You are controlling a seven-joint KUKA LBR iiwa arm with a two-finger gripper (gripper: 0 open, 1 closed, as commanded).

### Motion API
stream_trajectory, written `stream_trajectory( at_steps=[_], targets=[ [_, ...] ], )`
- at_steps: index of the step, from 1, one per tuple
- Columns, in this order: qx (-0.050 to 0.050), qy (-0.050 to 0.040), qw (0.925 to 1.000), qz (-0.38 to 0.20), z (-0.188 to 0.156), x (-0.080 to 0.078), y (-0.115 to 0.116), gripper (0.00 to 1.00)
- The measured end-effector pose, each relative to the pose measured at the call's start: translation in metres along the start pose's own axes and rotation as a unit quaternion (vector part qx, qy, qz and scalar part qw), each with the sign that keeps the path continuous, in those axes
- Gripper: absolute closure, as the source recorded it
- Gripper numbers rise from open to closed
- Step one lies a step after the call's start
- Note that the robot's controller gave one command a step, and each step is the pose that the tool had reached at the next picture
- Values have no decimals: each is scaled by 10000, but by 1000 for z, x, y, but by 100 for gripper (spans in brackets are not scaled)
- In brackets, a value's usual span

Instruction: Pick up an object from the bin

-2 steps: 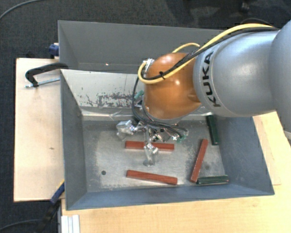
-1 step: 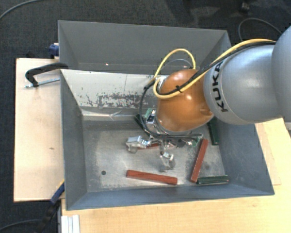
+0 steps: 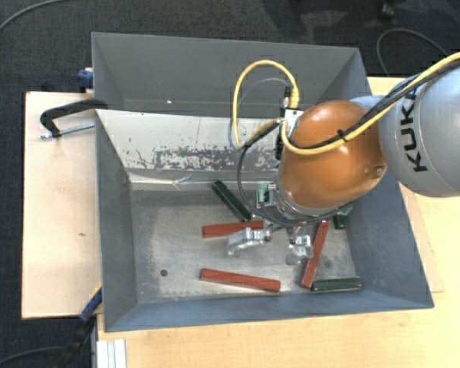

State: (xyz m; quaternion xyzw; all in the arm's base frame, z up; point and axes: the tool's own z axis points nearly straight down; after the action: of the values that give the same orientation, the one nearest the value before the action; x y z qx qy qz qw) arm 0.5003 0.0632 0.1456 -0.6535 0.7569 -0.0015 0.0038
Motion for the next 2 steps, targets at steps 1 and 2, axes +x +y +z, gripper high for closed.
stream_trajectory(
  at_steps=[1, 2],
  targets=[
    [-61, 3, 9993, 377, 79, -55, -10, 0],
    [-23, 7, 9879, -1552, 75, 0, -20, 0]
  ],
)
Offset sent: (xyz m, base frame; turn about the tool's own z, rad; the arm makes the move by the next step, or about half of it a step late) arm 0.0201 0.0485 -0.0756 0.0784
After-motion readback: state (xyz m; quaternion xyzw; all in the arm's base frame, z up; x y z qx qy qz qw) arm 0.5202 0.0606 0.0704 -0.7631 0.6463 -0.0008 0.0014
